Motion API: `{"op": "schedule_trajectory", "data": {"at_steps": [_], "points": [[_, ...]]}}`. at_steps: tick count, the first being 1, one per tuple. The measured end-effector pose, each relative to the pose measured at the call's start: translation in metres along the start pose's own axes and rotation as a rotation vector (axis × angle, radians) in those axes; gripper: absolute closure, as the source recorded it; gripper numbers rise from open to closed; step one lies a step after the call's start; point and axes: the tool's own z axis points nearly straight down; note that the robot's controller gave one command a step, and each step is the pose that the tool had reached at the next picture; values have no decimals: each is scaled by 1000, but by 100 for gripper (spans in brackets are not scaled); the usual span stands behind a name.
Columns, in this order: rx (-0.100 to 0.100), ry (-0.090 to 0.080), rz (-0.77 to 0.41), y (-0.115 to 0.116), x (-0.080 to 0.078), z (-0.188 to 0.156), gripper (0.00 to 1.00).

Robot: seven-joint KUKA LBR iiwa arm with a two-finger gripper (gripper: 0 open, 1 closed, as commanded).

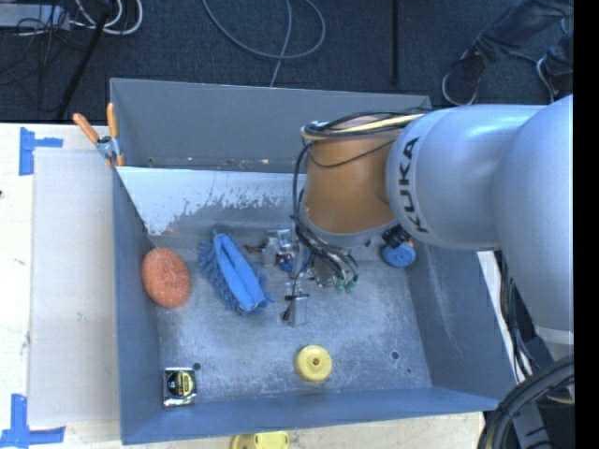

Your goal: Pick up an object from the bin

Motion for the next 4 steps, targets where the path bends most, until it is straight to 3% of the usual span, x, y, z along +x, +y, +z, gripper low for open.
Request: {"op": "schedule_trajectory", "data": {"at_steps": [1, 2, 3, 4], "points": [[-5, 9, 10, 35, 7, 20, 0], [-1, 3, 121, 41, -17, 38, 0], [-2, 3, 121, 53, 8, 46, 0], [-2, 2, -120, 80, -38, 54, 100]]}}
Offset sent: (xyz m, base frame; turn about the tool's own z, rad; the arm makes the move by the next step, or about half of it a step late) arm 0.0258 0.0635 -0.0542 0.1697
